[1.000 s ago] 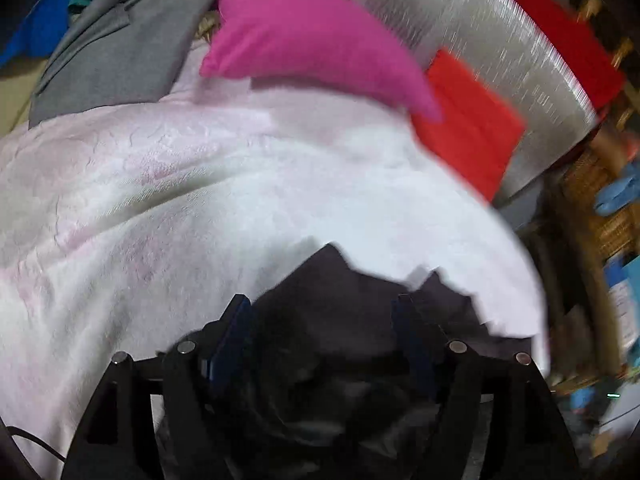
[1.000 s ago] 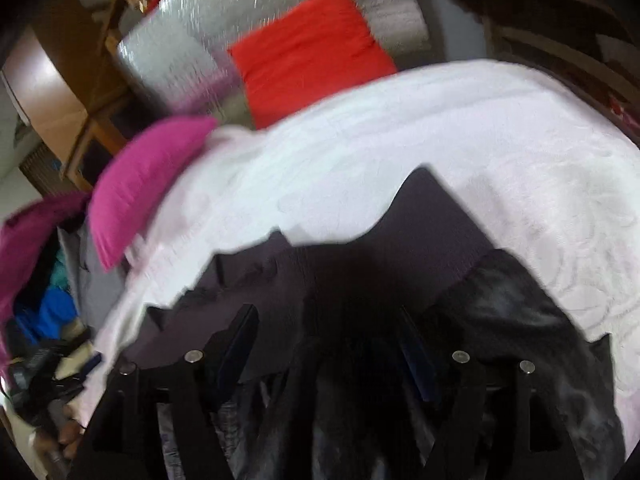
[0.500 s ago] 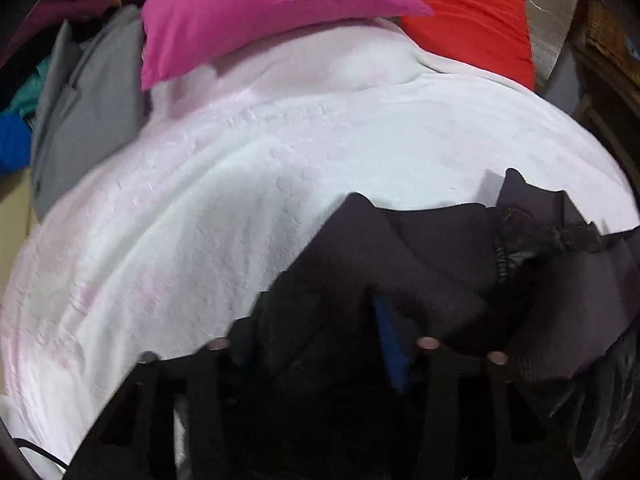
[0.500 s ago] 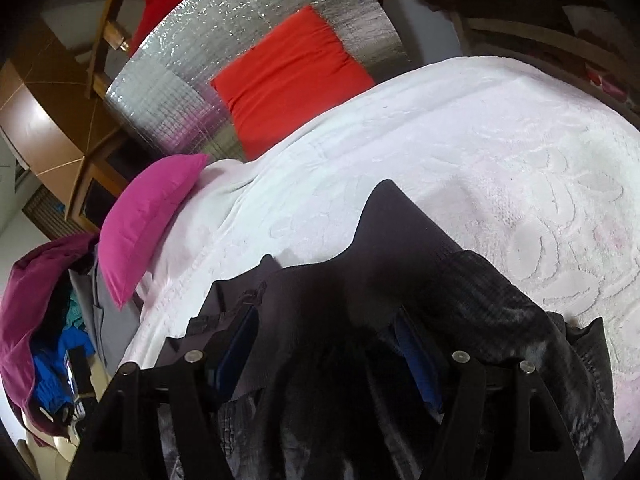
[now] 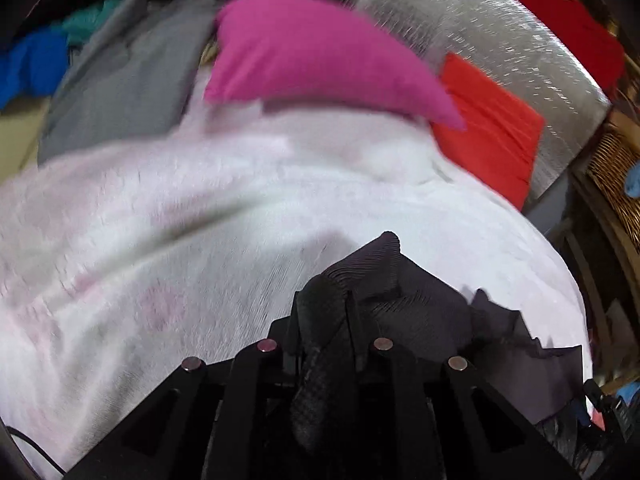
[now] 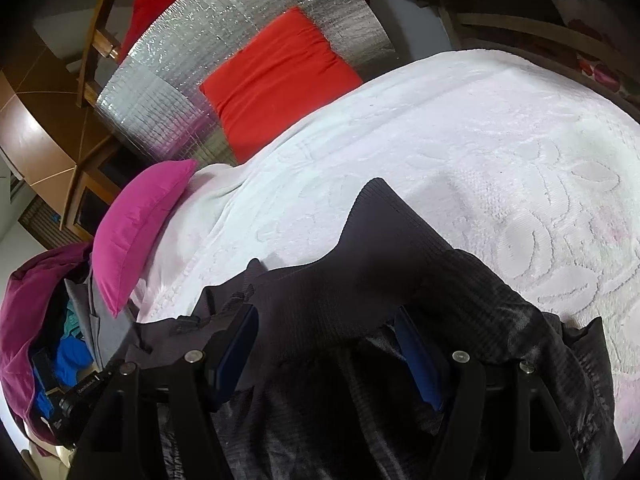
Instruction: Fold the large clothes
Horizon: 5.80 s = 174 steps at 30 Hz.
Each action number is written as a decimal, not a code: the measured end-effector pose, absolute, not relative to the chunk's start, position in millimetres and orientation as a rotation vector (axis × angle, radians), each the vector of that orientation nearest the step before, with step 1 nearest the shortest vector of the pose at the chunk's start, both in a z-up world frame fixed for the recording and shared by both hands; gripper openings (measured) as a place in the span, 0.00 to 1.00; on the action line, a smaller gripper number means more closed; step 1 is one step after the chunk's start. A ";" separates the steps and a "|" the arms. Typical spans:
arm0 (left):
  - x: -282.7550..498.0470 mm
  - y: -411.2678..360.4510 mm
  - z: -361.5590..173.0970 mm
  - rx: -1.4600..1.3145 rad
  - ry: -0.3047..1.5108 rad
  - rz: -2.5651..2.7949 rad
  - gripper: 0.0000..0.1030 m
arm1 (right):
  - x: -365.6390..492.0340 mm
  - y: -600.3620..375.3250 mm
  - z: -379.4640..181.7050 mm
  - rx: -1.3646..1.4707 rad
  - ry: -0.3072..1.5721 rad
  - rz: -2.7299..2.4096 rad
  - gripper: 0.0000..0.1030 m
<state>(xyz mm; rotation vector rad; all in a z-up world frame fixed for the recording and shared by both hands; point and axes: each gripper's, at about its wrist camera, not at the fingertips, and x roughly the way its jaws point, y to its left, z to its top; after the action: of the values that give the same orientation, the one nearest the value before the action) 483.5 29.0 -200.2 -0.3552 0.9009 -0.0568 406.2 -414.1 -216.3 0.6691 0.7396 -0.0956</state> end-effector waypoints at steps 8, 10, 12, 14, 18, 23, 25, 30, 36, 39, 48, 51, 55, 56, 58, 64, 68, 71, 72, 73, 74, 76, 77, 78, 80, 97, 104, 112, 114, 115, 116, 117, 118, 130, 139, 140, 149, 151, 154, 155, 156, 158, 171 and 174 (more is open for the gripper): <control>491.8 33.6 -207.5 -0.359 0.947 0.014 0.38 | 395.0 -434.2 -198.8 0.646 0.672 -0.124 0.72; 486.3 25.2 -190.9 -0.314 0.883 -0.012 0.53 | 393.1 -440.7 -193.0 0.618 0.662 -0.152 0.72; 485.5 13.0 -183.6 -0.274 0.858 -0.076 0.70 | 393.7 -448.1 -189.2 0.612 0.655 -0.163 0.79; 487.0 -2.9 -187.4 -0.207 0.884 -0.108 0.70 | 401.8 -453.0 -191.4 0.597 0.698 -0.167 0.83; 500.6 -21.1 -217.3 -0.061 0.988 -0.029 0.70 | 421.8 -451.7 -209.7 0.560 0.802 -0.177 0.83; 498.3 2.9 -216.4 -0.157 0.973 0.031 0.70 | 427.2 -438.5 -215.3 0.381 0.826 -0.296 0.33; 497.1 9.8 -215.1 -0.204 0.968 0.031 0.70 | 417.9 -445.4 -206.9 0.428 0.762 -0.286 0.31; 483.6 5.3 -207.7 -0.209 0.965 0.023 0.70 | 417.8 -456.3 -229.7 0.479 0.855 -0.301 0.31; 457.0 4.2 -182.7 -0.221 0.914 -0.017 0.70 | 386.7 -475.4 -213.7 0.646 0.810 -0.286 0.73; 438.1 6.3 -172.5 -0.220 0.877 -0.027 0.70 | 365.6 -470.0 -194.8 0.602 0.737 -0.264 0.73; 354.9 -8.6 -152.8 -0.083 0.756 -0.073 0.70 | 308.4 -398.0 -156.3 0.348 0.621 -0.077 0.65; 325.6 -15.4 -155.1 -0.040 0.741 -0.085 0.71 | 287.8 -366.5 -165.2 0.303 0.648 -0.033 0.65; 297.4 -17.8 -159.0 -0.048 0.744 -0.110 0.71 | 268.4 -335.9 -184.5 0.249 0.700 -0.011 0.65; 292.2 -17.5 -159.9 -0.050 0.743 -0.113 0.71 | 264.3 -331.3 -190.3 0.240 0.718 -0.014 0.65; 283.5 -17.7 -161.5 -0.039 0.737 -0.113 0.71 | 259.3 -325.5 -202.1 0.233 0.767 -0.036 0.65; 274.1 -18.3 -162.8 0.013 0.712 -0.097 0.71 | 254.8 -321.2 -220.0 0.202 0.819 -0.080 0.67; 276.3 -14.8 -163.1 0.020 0.703 -0.077 0.71 | 264.2 -314.5 -223.9 0.176 0.830 -0.101 0.70; 277.8 -14.5 -164.5 0.024 0.706 -0.068 0.71 | 268.3 -304.1 -226.6 0.132 0.833 -0.120 0.76; 278.6 -14.5 -165.0 0.028 0.707 -0.065 0.71 | 266.5 -302.3 -227.3 0.116 0.834 -0.128 0.77; 278.7 -14.8 -165.3 0.032 0.707 -0.064 0.71 | 267.1 -299.5 -228.1 0.097 0.835 -0.136 0.78; 278.8 -14.9 -165.7 0.037 0.706 -0.060 0.71 | 268.1 -296.3 -229.3 0.075 0.836 -0.143 0.79; 279.3 -15.3 -166.7 0.046 0.707 -0.054 0.71 | 268.8 -291.8 -231.4 0.039 0.835 -0.154 0.81; 279.8 -15.5 -167.6 0.049 0.709 -0.051 0.71 | 269.1 -288.9 -232.8 0.016 0.831 -0.162 0.82; 280.6 -16.0 -168.9 0.054 0.714 -0.048 0.71 | 269.0 -285.8 -234.3 -0.011 0.824 -0.172 0.83; 282.1 -16.7 -171.0 0.062 0.724 -0.042 0.71 | 267.4 -283.0 -236.4 -0.035 0.812 -0.188 0.85; 283.4 -13.0 -174.5 0.111 0.723 -0.005 0.71 | 237.2 -312.4 -196.8 0.118 0.646 -0.209 0.91; 283.4 -8.3 -174.3 0.109 0.719 0.005 0.71 | 245.8 -353.4 -210.1 0.277 0.743 -0.223 0.68; 281.3 -8.2 -172.8 0.121 0.707 0.007 0.71 | 245.2 -345.2 -219.2 0.198 0.785 -0.241 0.68; 279.7 -7.3 -172.1 0.130 0.698 0.016 0.71 | 238.7 -349.9 -215.3 0.233 0.770 -0.221 0.68; 278.8 -6.9 -171.7 0.133 0.693 0.021 0.71 | 235.1 -353.3 -212.2 0.257 0.757 -0.207 0.68; 277.8 -6.1 -171.1 0.137 0.686 0.025 0.71 | 229.7 -357.1 -208.6 0.287 0.739 -0.191 0.68; 276.8 -5.3 -170.6 0.140 0.680 0.028 0.71 | 225.4 -360.2 -205.3 0.308 0.726 -0.175 0.68; 275.2 -4.4 -170.0 0.145 0.673 0.032 0.71 | 220.1 -362.6 -201.8 0.324 0.714 -0.154 0.68; 265.6 81.3 -193.9 -0.308 0.890 -0.060 0.71 | 170.1 -385.5 -212.1 0.596 0.747 0.070 0.72; 267.1 103.6 -228.1 -0.613 0.990 -0.138 0.72 | 162.9 -421.3 -250.2 0.955 0.785 0.042 0.72; 269.3 104.5 -227.8 -0.620 0.992 -0.137 0.72 | 163.5 -425.6 -254.6 0.998 0.784 0.031 0.72; 269.3 106.9 -226.9 -0.594 1.006 -0.097 0.72 | 158.1 -446.8 -267.8 1.145 0.813 -0.022 0.72; 273.3 96.5 -231.7 -0.591 1.046 -0.128 0.72 | 161.8 -451.6 -271.8 1.177 0.802 -0.040 0.72; 276.7 88.8 -230.3 -0.577 1.043 -0.111 0.75 | 173.5 -452.0 -273.7 1.194 0.788 -0.050 0.73; 278.3 87.8 -229.8 -0.579 1.037 -0.104 0.75 | 180.1 -450.5 -273.8 1.191 0.789 -0.062 0.73; 280.2 87.1 -229.4 -0.579 1.029 -0.096 0.75 | 184.6 -449.9 -273.3 1.184 0.790 -0.066 0.73; 284.9 84.5 -229.2 -0.558 1.001 -0.073 0.75 | 197.5 -448.3 -270.1 1.151 0.791 -0.083 0.73; 354.3 34.6 -213.1 -0.344 0.865 -0.052 0.23 | 262.0 -447.0 -233.3 0.841 0.762 -0.158 0.44; 368.8 31.5 -211.7 -0.319 0.838 -0.026 0.20 | 266.7 -448.2 -238.3 0.872 0.751 -0.143 0.44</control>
<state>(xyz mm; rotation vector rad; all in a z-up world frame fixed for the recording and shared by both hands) 368.8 31.5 -211.7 -0.3194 0.8380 -0.0257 266.7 -448.2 -238.3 0.8718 0.7514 -0.1428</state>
